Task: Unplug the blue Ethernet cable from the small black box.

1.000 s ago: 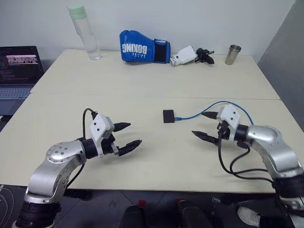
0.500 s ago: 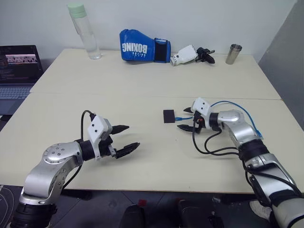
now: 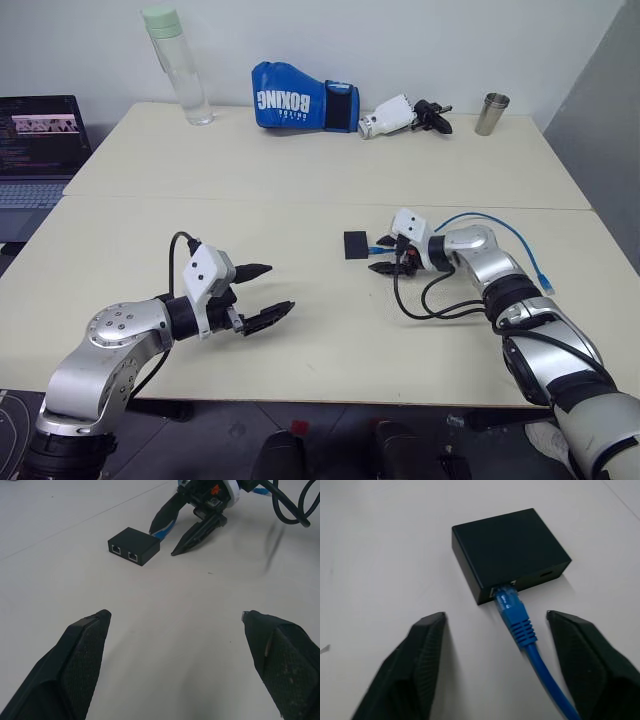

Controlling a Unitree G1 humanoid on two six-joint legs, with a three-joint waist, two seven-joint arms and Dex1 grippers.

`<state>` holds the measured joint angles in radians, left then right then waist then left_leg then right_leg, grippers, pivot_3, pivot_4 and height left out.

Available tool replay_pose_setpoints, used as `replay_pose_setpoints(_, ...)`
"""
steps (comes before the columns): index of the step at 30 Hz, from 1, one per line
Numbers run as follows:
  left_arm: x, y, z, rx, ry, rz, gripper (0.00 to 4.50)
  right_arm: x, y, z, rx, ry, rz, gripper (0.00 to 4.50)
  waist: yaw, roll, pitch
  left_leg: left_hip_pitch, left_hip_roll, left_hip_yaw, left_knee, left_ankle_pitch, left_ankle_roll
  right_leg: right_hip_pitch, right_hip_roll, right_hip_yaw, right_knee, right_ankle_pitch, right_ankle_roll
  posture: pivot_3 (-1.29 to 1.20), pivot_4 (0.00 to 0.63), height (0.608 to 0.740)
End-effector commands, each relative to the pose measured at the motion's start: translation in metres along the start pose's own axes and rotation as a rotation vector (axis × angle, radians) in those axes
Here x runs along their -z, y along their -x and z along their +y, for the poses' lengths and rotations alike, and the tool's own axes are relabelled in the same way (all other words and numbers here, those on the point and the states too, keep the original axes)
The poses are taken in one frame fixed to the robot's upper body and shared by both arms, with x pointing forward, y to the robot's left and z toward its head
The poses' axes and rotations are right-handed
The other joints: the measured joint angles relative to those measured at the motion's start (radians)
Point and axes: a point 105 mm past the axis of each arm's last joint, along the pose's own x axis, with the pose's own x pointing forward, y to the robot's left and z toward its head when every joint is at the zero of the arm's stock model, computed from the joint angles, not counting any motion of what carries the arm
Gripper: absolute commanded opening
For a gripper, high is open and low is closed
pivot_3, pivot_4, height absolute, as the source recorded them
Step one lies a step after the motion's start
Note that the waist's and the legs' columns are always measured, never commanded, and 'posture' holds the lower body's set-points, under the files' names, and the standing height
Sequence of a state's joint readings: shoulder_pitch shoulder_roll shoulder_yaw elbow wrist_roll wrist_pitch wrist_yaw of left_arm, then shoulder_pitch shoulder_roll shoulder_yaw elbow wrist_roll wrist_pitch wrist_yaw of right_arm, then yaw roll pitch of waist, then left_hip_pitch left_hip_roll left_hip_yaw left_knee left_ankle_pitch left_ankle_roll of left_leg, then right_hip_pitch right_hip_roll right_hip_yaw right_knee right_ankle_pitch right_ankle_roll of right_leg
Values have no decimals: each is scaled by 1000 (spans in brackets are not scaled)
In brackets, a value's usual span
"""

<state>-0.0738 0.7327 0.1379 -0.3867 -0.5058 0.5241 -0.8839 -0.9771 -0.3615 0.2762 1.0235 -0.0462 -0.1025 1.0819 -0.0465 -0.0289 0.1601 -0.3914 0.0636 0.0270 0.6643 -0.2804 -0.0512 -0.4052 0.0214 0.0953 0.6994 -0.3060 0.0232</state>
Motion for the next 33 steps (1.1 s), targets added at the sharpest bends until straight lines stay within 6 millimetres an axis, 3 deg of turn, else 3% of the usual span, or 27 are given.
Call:
replay_pose_setpoints(1, -12, 2, -2, 11, -44, -24, 4500, 10, 5, 0, -21, 12, 61, 2129, 0, 0, 0, 0, 0, 0, 0, 0, 0, 0, 0, 0, 0, 0, 0, 0, 150, 740)
replay_pose_setpoints(10, -11, 0, -3, 18, -40, -24, 4500, 9, 8, -3, 14, 50, 49, 62, 0, 0, 0, 0, 0, -1, 1, 0, 0, 0, -1, 0, 1, 0, 0, 0, 150, 740)
replay_pose_setpoints(16, -11, 0, 6, -45, -1, -55, 4500, -13, 16, -11, 86, 191, -24, 44, 0, 0, 0, 0, -1, -1, 1, 0, 0, 0, -1, 0, 1, 0, 0, 0, 150, 740)
replay_pose_setpoints(21, -17, 2, 25, -148, 66, -116, 4500, -44, 28, -10, 187, 548, -62, 43, -3, 1, 1, -1, 0, -1, 1, 0, 0, -1, -2, 0, 1, 0, 0, 0, 150, 740)
replay_pose_setpoints(28, -17, 2, 30, -106, 131, -113, 4500, -80, 31, 22, 312, 1001, -140, 42, -10, 1, 1, -1, 0, -3, 0, 0, 0, -1, -2, 0, 1, 0, 0, 0, 150, 740)
replay_pose_setpoints(33, -27, -8, 32, 7, 202, -123, 4500, -108, 28, 50, 375, 1130, -250, 42, -9, 1, 1, -1, -1, -3, 1, 0, 0, -1, 1, 0, 2, 0, 0, 0, 150, 740)
